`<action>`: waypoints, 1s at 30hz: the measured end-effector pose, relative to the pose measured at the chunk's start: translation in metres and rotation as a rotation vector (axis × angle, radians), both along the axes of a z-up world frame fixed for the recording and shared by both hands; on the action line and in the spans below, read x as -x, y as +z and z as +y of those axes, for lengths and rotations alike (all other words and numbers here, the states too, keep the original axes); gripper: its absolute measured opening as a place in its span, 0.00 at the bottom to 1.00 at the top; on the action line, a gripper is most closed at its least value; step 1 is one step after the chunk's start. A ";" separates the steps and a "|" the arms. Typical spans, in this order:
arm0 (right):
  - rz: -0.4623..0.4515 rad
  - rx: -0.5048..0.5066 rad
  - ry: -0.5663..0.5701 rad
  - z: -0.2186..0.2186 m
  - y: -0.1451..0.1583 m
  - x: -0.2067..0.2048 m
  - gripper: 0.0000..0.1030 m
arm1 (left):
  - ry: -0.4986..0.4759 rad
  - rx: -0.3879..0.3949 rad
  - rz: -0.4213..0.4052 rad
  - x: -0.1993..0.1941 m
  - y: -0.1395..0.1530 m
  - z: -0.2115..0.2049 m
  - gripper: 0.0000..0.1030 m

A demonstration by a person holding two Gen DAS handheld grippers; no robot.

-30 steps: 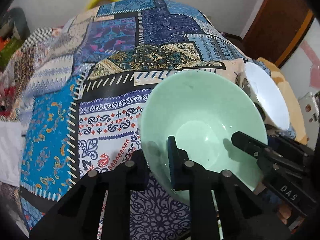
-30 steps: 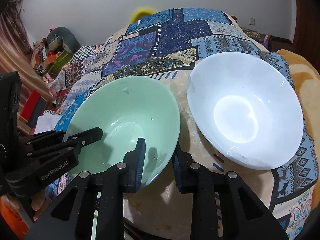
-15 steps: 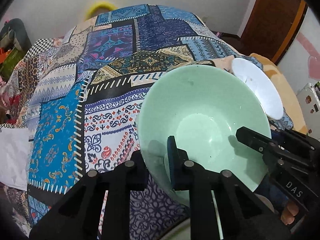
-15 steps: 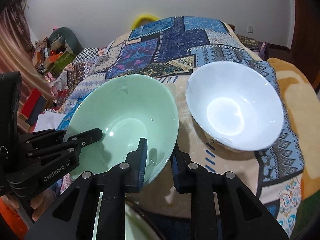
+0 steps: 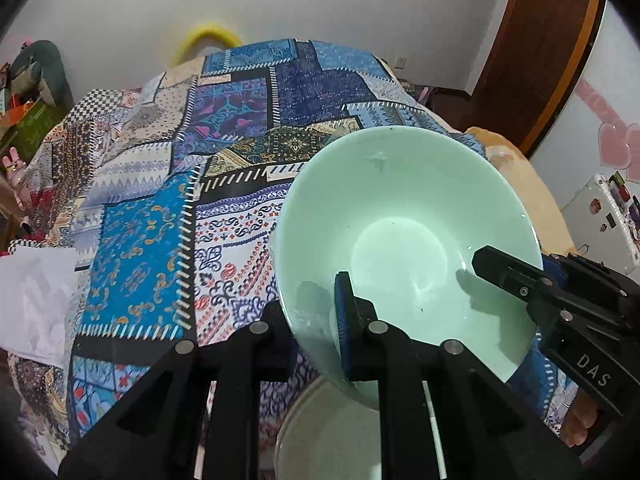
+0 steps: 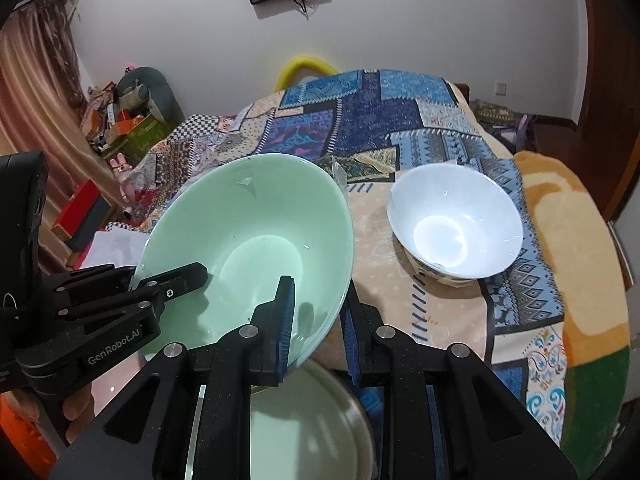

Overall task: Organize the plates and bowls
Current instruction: 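Lift the mint green bowl and carry it over the pink bowl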

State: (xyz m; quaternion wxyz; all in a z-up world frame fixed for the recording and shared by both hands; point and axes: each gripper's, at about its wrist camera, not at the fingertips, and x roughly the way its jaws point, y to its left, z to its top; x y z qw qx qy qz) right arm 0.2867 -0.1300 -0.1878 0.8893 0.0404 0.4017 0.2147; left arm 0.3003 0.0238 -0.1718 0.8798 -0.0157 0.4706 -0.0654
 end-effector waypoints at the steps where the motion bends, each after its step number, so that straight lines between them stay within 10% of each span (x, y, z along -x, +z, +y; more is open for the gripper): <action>1: -0.006 -0.001 0.002 0.001 0.003 0.004 0.20 | 0.002 0.000 -0.007 0.005 0.004 0.001 0.15; 30: -0.059 -0.003 0.130 0.053 0.018 0.083 0.20 | 0.125 0.032 -0.076 0.132 0.049 0.058 0.15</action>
